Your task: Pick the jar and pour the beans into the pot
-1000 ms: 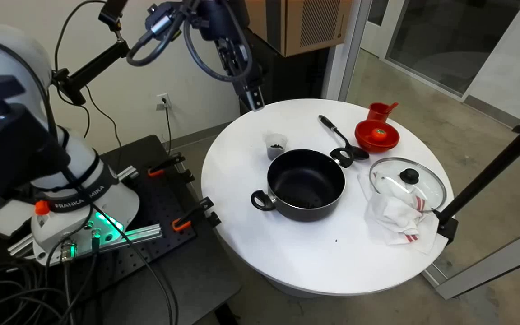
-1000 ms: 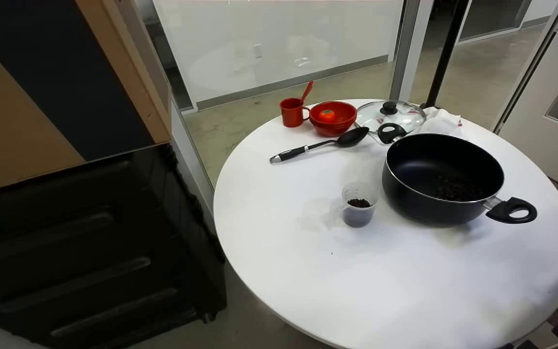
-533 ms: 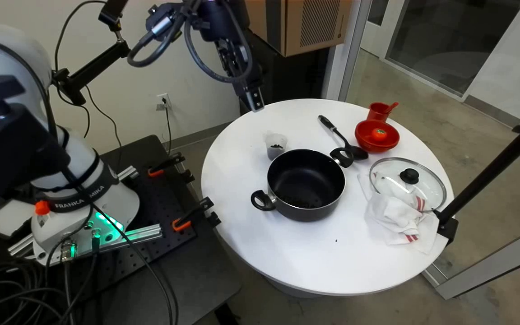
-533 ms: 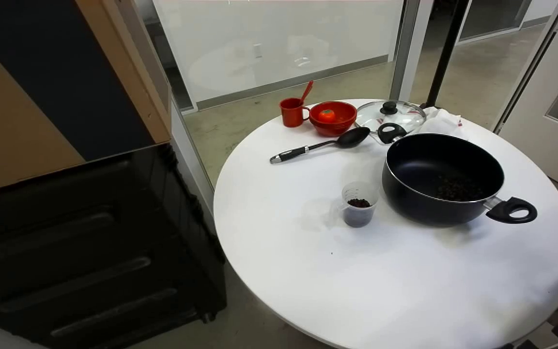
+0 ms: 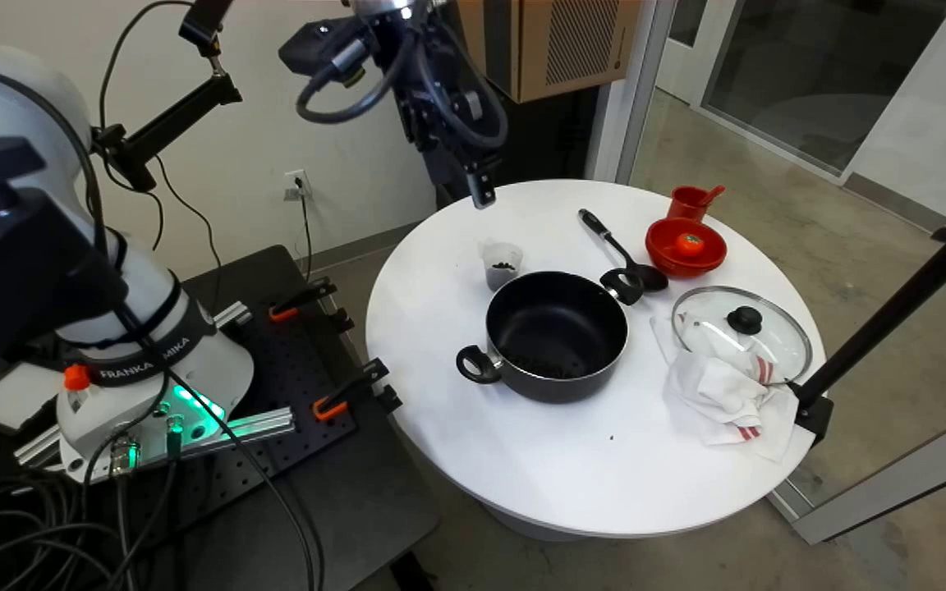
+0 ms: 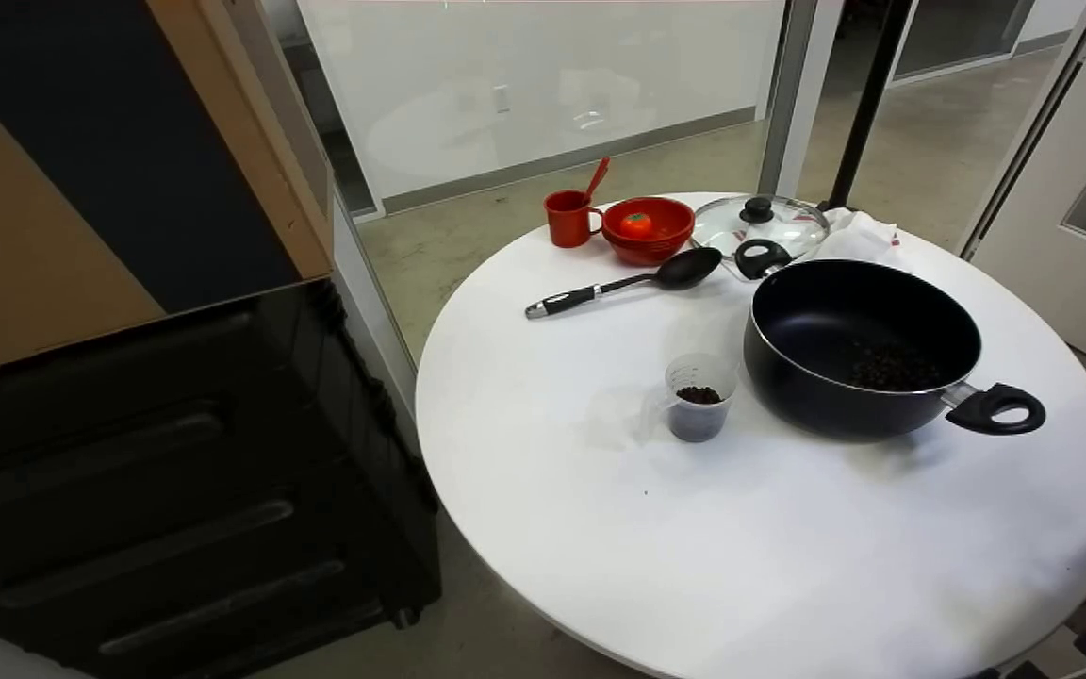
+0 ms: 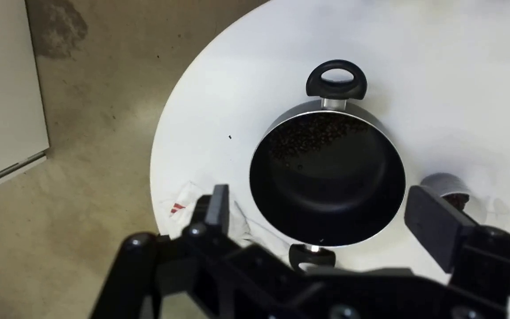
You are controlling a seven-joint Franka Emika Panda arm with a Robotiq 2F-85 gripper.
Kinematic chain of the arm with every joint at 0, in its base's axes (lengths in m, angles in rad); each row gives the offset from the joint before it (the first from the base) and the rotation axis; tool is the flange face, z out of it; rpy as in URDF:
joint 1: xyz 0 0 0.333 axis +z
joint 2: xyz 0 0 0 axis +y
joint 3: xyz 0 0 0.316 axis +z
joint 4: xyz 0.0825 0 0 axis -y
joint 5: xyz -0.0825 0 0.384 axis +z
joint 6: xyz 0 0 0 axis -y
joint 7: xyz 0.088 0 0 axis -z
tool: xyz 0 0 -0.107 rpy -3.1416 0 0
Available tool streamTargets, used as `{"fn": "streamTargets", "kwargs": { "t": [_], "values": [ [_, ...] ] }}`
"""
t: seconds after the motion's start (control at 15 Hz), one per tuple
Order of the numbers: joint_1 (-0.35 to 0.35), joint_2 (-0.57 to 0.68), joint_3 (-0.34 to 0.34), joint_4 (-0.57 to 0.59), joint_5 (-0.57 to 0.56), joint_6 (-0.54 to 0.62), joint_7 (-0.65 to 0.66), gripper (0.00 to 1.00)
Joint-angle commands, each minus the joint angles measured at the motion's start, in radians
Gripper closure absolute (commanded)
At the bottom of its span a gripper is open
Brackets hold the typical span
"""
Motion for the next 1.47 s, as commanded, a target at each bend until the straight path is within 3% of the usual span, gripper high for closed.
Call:
{"fn": "streamTargets", "kwargs": {
  "t": [0.0,0.4,0.73,0.93,1.2,1.27,1.4],
  "values": [
    [0.046,0.179,-0.027,0.037,-0.051,0.07,-0.103,0.0],
    [0.12,0.437,0.014,0.108,-0.135,0.169,-0.192,0.0],
    [0.23,0.536,0.052,0.177,-0.1,0.228,-0.318,0.0],
    [0.302,0.566,0.072,0.2,0.04,0.252,-0.481,0.0],
    [0.358,0.581,0.088,0.216,0.277,0.188,-0.771,0.0],
    [0.34,0.563,0.093,0.192,0.194,0.224,-0.645,0.0],
    [0.348,0.569,0.096,0.194,0.244,0.212,-0.719,0.0]
  ]
}}
